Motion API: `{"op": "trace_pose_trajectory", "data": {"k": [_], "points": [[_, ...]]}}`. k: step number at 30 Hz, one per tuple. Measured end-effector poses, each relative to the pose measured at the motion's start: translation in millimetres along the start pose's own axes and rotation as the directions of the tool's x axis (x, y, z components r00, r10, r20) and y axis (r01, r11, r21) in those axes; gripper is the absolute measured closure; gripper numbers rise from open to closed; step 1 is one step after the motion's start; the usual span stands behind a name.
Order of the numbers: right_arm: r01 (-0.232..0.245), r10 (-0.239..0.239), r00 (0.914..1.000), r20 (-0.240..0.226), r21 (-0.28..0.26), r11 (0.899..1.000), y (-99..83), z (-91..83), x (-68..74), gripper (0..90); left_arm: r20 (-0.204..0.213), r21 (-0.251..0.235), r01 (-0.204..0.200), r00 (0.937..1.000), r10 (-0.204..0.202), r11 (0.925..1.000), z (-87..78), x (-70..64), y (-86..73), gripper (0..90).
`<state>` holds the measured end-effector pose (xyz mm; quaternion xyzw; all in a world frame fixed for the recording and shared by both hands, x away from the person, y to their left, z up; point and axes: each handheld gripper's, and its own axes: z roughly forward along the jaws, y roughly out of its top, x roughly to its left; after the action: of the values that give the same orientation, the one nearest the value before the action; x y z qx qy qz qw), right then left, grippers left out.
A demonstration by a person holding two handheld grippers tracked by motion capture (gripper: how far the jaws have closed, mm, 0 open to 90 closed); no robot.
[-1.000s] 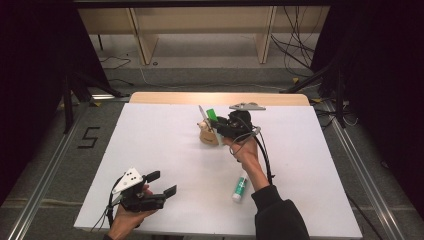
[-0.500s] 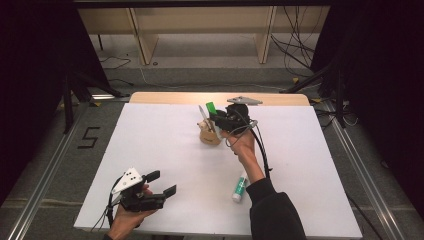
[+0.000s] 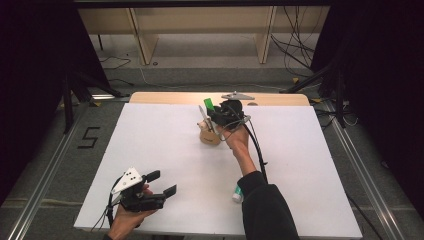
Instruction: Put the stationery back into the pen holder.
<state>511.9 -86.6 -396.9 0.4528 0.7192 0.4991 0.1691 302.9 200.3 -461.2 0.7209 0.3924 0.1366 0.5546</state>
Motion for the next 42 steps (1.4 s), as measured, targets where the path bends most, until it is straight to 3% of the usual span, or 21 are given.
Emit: {"op": "trace_pose_trajectory", "data": {"k": [12, 42], "points": [[-0.004, 0.004, 0.9997, 0.026, -0.003, 1.000, -0.6, 9.8, -4.9, 67.4, 0.004, 0.001, 0.002, 1.0000, -0.002, 1.0000, 0.4, -0.5, 0.1, 16.0], [-0.003, 0.004, 0.9992, 0.040, -0.007, 1.000, -1.5, 26.5, -4.8, 67.3, 0.010, 0.000, 0.003, 0.9999, -0.003, 1.0000, 0.9, 0.1, -0.3, 15.9]]}}
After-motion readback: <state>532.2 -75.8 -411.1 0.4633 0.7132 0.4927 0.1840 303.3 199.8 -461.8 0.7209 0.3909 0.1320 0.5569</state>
